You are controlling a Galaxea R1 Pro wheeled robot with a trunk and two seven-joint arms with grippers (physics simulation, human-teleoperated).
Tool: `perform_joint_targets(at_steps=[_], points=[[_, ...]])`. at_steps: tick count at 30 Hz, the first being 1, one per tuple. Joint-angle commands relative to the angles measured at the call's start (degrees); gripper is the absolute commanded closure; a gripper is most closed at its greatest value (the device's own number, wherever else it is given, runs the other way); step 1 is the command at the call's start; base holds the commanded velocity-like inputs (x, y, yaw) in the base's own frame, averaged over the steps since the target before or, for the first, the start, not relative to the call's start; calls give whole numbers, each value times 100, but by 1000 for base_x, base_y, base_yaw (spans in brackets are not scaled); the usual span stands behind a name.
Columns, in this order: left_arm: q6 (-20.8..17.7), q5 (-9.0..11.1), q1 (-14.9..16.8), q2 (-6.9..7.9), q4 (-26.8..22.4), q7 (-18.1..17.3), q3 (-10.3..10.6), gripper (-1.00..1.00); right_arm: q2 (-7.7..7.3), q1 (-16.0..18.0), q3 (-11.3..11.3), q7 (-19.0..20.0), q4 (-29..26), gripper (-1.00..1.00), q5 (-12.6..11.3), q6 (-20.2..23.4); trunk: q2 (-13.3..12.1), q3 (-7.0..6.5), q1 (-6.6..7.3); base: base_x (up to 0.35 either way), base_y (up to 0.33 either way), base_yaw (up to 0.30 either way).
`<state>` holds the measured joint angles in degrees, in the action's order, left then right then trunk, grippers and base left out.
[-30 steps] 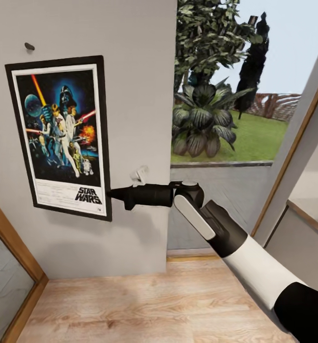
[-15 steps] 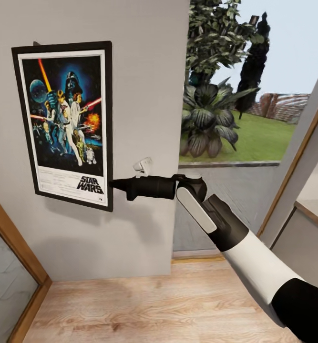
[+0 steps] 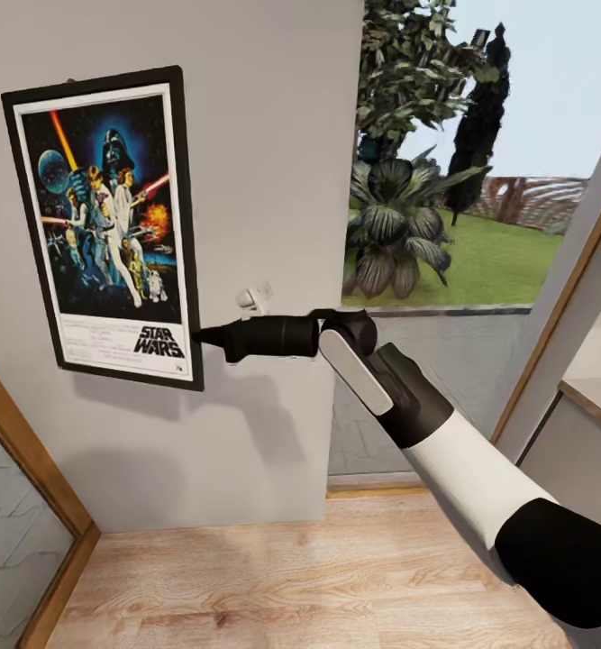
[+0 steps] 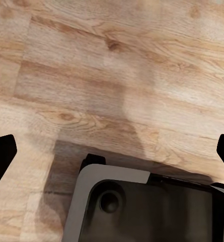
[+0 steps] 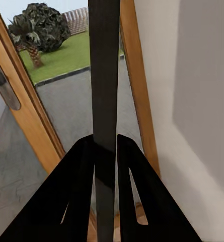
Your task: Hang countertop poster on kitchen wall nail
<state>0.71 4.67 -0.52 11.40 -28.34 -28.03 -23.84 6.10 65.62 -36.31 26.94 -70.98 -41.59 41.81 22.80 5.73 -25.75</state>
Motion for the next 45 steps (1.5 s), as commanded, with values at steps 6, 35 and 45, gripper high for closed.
perform_joint_targets(at_steps=[6,35,45], points=[[-10,43,-1,-1,-4,-27,-6,-100,131,255,8,128,422,100,-223,79,12,11,-4,0,0,0],[-3,43,-1,3,-4,-27,-6,-100,245,1200,2,137,1063,100,-922,56,12,11,-4,0,0,0],[349,43,-1,3,-4,-27,-6,-100,276,1396,1,136,1186,100,-929,56,12,11,-4,0,0,0]])
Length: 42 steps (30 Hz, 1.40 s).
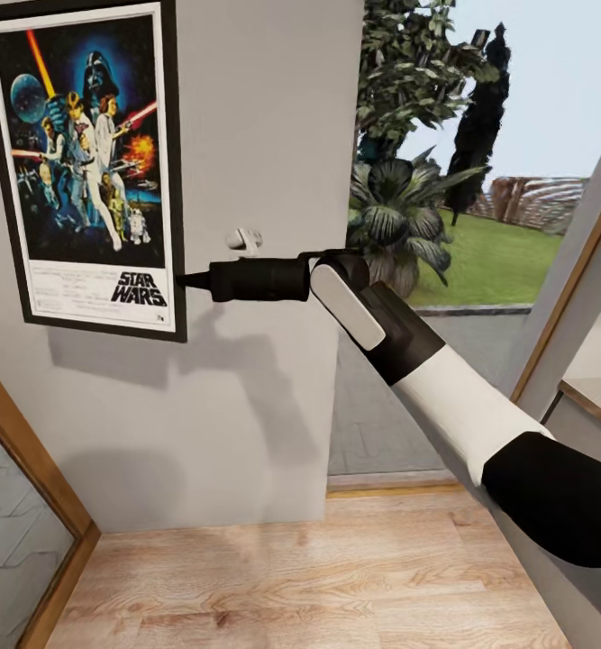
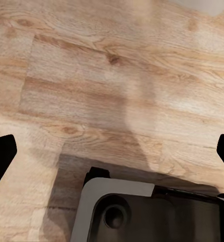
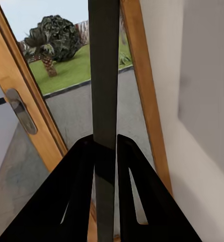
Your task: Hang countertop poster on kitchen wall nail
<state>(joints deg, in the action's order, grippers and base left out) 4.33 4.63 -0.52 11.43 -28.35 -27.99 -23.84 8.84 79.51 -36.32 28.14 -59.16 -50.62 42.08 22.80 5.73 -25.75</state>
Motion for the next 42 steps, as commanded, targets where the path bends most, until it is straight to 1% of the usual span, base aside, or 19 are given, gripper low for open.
perform_joint_targets(at_steps=[1,12,18,20,22,24,29,35,42], points=[[-1,47,-1,0,-4,-32,-6,-100,2,15,2,16,6,100,-27,28,12,11,-4,0,0,0],[41,47,-1,0,17,-32,-6,-100,3,49,-3,25,105,100,-33,2,12,11,-4,26,43,0],[47,47,-1,8,21,-32,-12,-100,3,48,-13,37,335,100,-46,-161,12,11,-4,49,82,0],[50,47,-1,39,22,-32,-15,-100,3,48,-21,44,416,100,-53,-267,12,11,-4,155,43,0],[50,47,-1,46,22,-32,-15,-100,3,47,-21,48,424,100,-53,-277,12,11,-4,223,49,0],[51,47,-1,52,22,-32,-20,-100,27,58,-18,51,554,100,-52,-286,12,11,-4,48,10,0],[65,47,-1,52,22,-32,-23,-100,43,64,-16,57,680,100,-53,-288,12,11,-4,29,3,0],[76,47,-1,53,22,-32,-24,-100,77,229,-16,81,1014,100,-64,-288,12,11,-4,19,0,0],[77,47,-1,97,22,-32,-24,-100,112,300,-15,185,1151,100,-70,-288,12,11,-4,29,68,0]])
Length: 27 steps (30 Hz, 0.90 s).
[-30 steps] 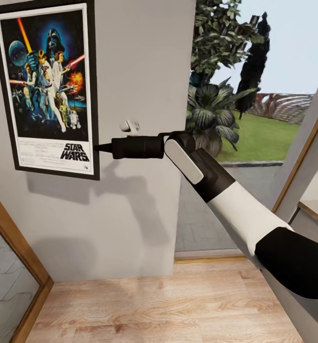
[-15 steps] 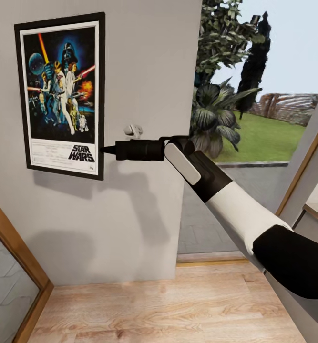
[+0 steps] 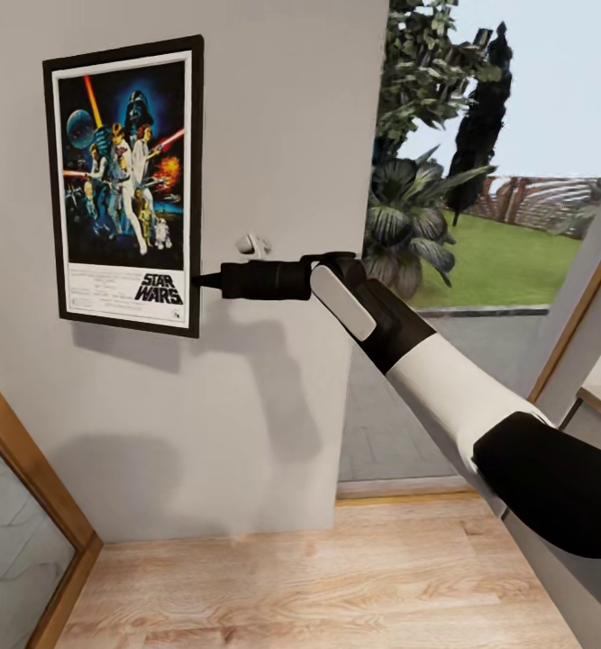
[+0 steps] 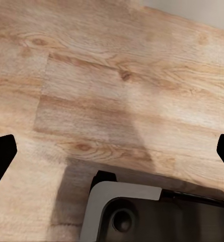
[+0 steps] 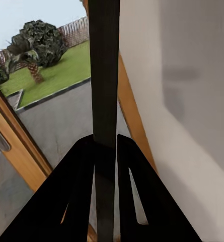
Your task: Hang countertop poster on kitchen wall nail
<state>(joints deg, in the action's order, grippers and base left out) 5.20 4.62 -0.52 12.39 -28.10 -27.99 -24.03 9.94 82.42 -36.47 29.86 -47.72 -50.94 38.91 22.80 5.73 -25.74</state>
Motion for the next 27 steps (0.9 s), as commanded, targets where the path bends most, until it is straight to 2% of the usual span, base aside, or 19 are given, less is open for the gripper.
perform_joint_targets(at_steps=[1,10,17,22,27], points=[[-11,47,0,10,-2,-32,-5,-100,5,12,0,29,12,100,-38,29,12,12,-4,37,186,0],[-11,47,0,30,-2,-32,-5,-100,6,19,0,53,0,100,-38,22,12,12,-4,13,90,0],[-11,47,0,34,-2,-32,-5,-100,6,19,0,58,-23,100,-38,21,12,12,-4,1,240,0],[-11,47,0,35,-2,-32,-5,-100,0,15,0,252,-39,100,-28,-3,12,12,-4,0,242,0],[-11,47,0,40,-2,-32,-9,-100,-1,12,-7,326,-43,100,-22,-162,12,12,-4,0,74,0]])
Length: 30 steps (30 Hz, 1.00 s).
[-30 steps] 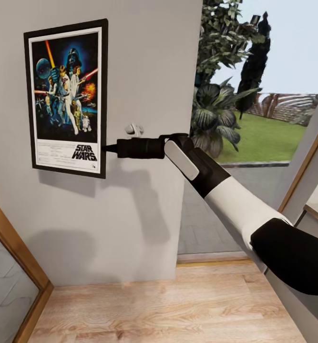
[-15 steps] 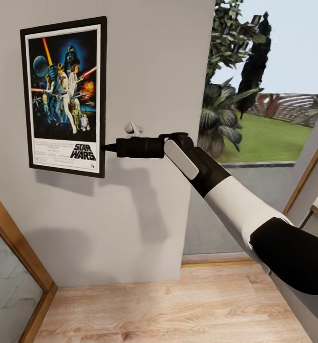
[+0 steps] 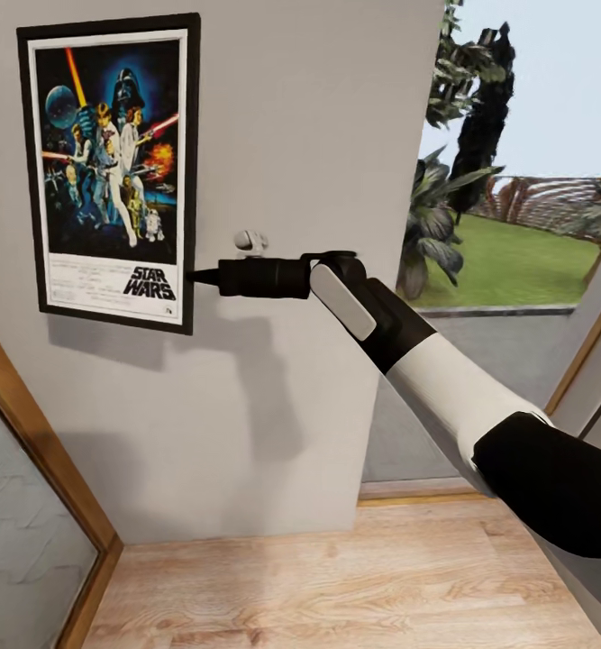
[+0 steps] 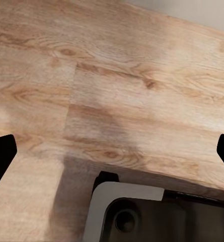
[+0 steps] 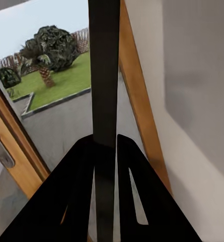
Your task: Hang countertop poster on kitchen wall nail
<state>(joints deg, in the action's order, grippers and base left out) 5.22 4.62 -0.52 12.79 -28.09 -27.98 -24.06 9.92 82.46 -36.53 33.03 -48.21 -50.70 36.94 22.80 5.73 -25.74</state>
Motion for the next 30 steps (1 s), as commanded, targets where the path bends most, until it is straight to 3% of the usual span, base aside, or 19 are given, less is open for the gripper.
perform_joint_targets(at_steps=[1,13,30], points=[[-13,47,-1,1,-4,-32,-7,-100,0,7,-1,13,5,100,-47,22,12,11,-4,0,28,0],[-11,47,-1,9,-4,-32,-11,-100,-31,7,-1,37,-1,100,-45,-27,12,11,-4,-35,127,0],[-7,47,-1,41,-4,-32,-11,-100,-57,7,23,184,7,100,10,-22,12,11,-4,-4,42,0]])
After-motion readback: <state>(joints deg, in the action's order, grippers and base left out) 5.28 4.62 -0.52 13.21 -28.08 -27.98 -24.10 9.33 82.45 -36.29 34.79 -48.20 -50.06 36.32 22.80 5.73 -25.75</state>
